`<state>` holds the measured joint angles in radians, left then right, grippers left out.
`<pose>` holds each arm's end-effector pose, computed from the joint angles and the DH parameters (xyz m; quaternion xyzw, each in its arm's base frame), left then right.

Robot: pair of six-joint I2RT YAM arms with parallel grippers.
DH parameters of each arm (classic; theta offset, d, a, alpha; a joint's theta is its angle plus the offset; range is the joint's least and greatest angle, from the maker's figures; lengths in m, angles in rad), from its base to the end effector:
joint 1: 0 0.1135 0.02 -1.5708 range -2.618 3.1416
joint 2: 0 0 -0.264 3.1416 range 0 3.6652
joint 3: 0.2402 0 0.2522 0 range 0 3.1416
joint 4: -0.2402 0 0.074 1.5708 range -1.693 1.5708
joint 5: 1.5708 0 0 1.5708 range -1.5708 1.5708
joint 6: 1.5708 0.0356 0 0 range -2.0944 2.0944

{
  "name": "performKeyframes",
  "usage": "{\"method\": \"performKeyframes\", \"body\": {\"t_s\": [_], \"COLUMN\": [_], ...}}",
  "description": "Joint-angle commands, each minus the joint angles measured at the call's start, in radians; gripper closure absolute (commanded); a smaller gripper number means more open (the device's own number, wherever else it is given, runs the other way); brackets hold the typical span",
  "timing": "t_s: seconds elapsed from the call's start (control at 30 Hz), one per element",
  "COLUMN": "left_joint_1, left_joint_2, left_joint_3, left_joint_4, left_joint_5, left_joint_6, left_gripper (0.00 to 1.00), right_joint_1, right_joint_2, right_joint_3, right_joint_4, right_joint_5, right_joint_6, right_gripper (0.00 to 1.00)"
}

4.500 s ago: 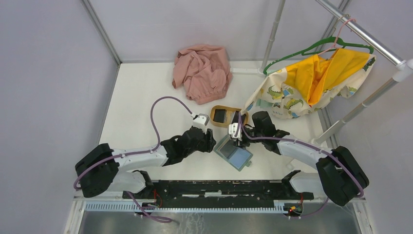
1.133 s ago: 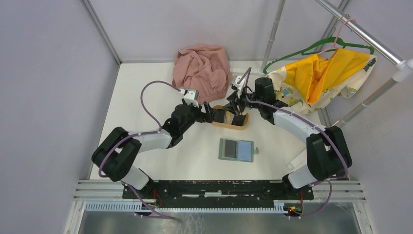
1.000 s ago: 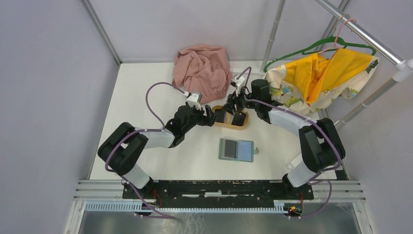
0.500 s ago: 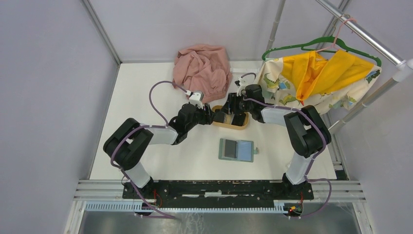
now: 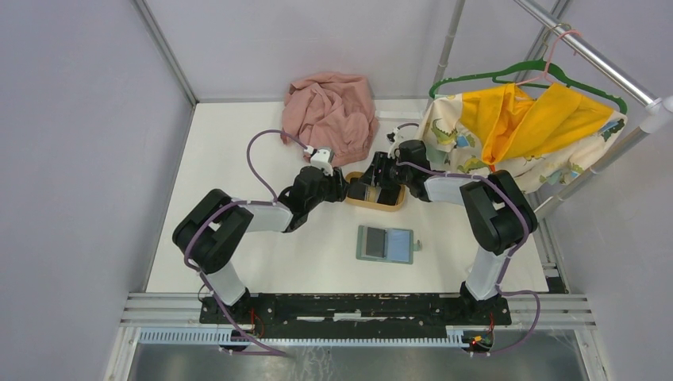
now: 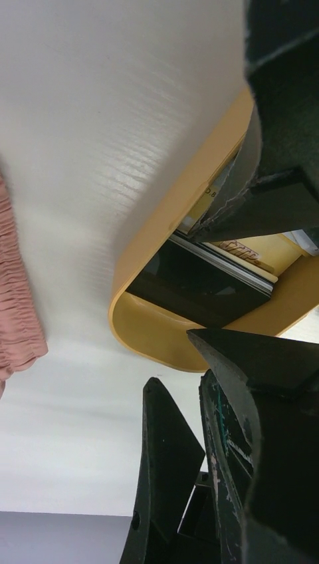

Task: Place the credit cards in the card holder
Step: Pick up the credit card from the storage box.

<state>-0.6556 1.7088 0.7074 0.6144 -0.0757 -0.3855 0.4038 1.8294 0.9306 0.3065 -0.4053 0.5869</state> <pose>0.2714 -0.2053 0.1597 0.0907 0.8246 -0.2501 0.4993 0.3398 0.1604 0.1548 -0.0151 0.8697 0.3751 0.3206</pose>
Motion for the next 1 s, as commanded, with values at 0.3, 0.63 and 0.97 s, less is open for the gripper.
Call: {"method": "performKeyframes", "body": {"t_s": [0.3,0.63,0.97], "left_joint_1": [0.005,0.005,0.006], "left_joint_2": [0.03,0.043,0.057], "left_joint_3": [0.057,0.07,0.084], "left_joint_4": [-0.003,-0.012,-0.017], "left_joint_5": [0.005,0.025,0.057], "left_joint_6": [0.05,0.052,0.056], "left_gripper": [0.53,0.61,0.67], "right_joint_1": [0.0,0.0,0.0], "right_joint_2": [0.02,0.033,0.047], "right_joint_3": [-0.025,-0.036,-0.042], "right_joint_4": [0.048,0.087,0.137], "right_joint_5": [0.002,-0.047,-0.109], "right_joint_6": [0.138,0.177,0.216], "right_gripper": [0.44,0.45,0.46]}}
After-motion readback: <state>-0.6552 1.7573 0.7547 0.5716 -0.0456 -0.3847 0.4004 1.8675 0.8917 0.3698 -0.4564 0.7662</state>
